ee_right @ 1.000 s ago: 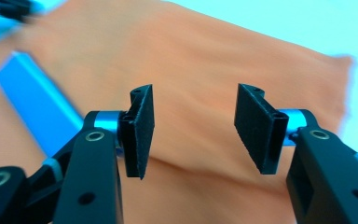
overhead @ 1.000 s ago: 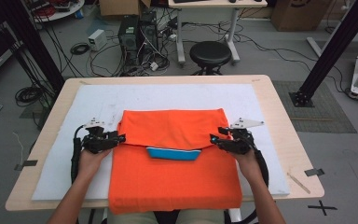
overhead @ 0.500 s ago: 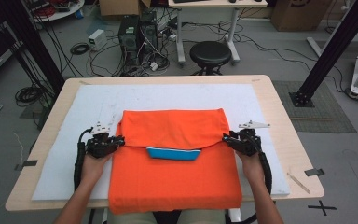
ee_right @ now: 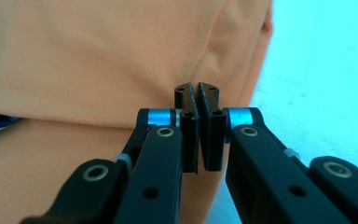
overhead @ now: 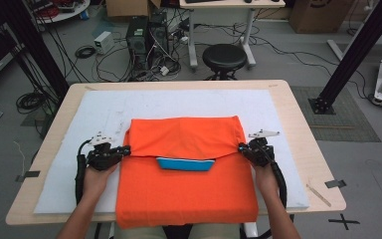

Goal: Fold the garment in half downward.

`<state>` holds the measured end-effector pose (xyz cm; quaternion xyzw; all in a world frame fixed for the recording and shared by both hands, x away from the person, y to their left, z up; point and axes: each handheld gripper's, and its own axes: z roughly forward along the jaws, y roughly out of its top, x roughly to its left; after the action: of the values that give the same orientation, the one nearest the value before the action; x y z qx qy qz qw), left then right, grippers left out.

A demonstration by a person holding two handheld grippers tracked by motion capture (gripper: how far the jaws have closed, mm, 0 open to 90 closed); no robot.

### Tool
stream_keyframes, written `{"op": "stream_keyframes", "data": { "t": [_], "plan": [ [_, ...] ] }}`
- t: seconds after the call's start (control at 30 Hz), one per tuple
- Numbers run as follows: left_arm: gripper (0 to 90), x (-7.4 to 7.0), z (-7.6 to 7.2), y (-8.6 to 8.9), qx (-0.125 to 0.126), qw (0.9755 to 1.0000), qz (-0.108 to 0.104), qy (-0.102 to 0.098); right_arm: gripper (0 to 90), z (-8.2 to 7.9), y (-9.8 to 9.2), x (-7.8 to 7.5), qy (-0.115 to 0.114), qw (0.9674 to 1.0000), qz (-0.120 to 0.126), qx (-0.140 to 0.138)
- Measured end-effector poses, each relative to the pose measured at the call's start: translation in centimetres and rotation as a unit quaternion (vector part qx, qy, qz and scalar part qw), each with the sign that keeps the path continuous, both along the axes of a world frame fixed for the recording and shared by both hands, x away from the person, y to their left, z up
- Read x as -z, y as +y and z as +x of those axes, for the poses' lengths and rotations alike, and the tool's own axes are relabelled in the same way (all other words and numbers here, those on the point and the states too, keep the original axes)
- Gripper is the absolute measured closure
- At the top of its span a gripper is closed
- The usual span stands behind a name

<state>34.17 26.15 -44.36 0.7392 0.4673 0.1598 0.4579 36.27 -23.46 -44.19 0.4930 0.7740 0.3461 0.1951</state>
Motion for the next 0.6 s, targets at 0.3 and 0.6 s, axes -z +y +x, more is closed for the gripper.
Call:
{"op": "stream_keyframes", "data": {
  "t": [0.3,0.6],
  "plan": [
    [86.1,-1.7,-1.4,0.9,0.035,0.9981,-0.049,-0.010,88.9,-1.6,-1.6,-1.5,-0.022,0.9982,0.056,-0.007],
    [86.1,-3.1,-3.7,1.7,0.054,0.9965,-0.061,-0.019,88.9,-4.3,-1.9,-3.5,-0.045,0.9968,0.060,-0.027]
  ]
}}
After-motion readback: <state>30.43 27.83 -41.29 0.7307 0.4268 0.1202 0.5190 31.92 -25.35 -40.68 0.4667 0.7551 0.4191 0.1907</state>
